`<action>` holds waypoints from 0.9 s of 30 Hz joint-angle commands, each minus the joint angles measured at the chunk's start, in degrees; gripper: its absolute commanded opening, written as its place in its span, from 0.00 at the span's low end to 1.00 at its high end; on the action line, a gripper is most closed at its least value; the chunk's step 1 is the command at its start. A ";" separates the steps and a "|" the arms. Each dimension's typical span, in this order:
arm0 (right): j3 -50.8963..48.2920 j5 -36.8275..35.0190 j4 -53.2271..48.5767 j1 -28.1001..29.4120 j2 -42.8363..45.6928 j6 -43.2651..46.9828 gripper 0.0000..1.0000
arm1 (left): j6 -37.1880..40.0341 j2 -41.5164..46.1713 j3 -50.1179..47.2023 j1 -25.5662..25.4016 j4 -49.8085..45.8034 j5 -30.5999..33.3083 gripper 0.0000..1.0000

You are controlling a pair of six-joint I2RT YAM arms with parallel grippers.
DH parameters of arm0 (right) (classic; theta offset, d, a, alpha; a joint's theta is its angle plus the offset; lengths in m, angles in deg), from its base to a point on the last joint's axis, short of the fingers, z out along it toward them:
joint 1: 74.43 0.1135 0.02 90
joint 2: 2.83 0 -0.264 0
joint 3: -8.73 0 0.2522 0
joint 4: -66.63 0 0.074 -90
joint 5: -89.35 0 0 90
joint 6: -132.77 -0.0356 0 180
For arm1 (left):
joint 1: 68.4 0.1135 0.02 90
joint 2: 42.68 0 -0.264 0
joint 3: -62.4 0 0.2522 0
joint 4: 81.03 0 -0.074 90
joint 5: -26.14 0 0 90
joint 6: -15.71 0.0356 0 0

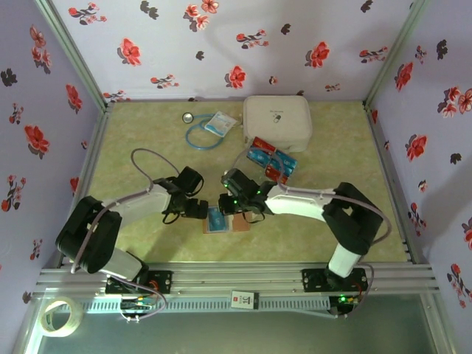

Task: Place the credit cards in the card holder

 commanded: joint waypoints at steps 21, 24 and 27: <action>-17.00 0.47 1.83 -6.09 16.70 -2.22 0.12 | -3.81 10.40 -1.64 1.25 -1.09 -3.84 1.00; -14.81 0.53 2.18 -4.10 13.56 -2.09 0.05 | -5.02 10.37 -3.13 1.25 -1.61 -3.47 1.00; -12.01 0.52 2.57 -2.03 9.64 -2.18 0.01 | -6.26 10.16 -4.14 1.25 -2.30 -3.40 1.00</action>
